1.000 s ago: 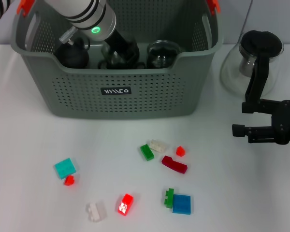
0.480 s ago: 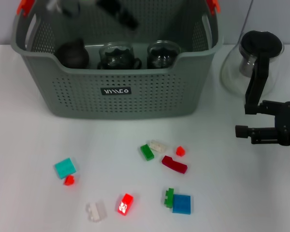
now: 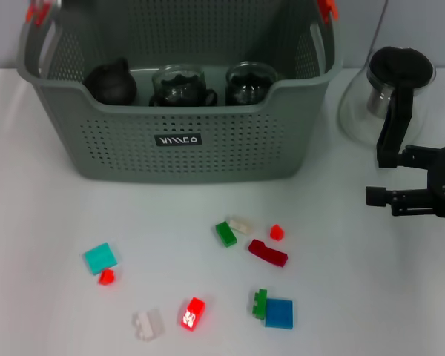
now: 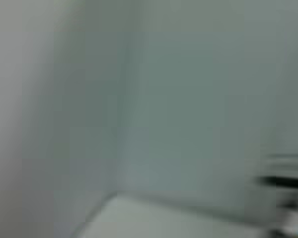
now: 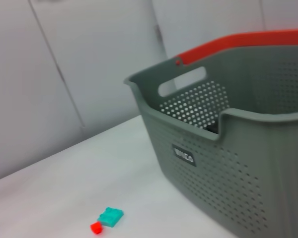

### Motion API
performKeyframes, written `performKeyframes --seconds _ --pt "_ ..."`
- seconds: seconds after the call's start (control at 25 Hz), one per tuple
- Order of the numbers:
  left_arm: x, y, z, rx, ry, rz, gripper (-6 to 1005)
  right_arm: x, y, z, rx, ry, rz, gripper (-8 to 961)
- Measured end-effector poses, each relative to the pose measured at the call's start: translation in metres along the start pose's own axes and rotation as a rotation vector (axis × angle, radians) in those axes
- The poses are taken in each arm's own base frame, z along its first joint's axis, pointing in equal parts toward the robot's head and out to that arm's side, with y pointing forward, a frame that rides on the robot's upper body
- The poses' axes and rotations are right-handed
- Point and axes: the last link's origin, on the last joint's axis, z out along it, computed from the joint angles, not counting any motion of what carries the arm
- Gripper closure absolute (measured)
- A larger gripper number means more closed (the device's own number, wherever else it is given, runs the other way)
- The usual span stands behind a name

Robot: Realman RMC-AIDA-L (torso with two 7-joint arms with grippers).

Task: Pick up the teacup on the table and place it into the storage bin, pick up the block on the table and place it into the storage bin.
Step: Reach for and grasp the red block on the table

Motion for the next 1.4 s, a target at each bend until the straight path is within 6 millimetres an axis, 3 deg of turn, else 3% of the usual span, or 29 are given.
performKeyframes --seconds 0.16,0.28,0.44,0.6,1.04,1.4 --pt "-0.044 0.043 -0.015 -0.287 0.117 0.087 312 -0.001 0.002 -0.002 -0.024 0.01 -0.012 29" --pt "-0.085 0.06 -0.013 -0.373 0.116 0.112 311 0.0 0.003 -0.001 -0.037 0.023 -0.024 28" --pt "-0.135 0.067 -0.005 -0.421 0.087 0.06 312 0.003 0.006 0.004 -0.065 0.066 -0.032 28" --pt "-0.17 0.07 -0.003 -0.421 0.041 0.043 313 0.001 0.01 0.022 -0.117 0.134 -0.055 29" --pt "-0.211 0.068 -0.001 -0.376 -0.122 0.064 318 -0.012 0.018 0.073 -0.216 0.336 -0.135 59" --pt "-0.222 0.06 -0.011 -0.312 -0.15 0.077 320 -0.027 0.021 0.112 -0.199 0.542 -0.195 107"
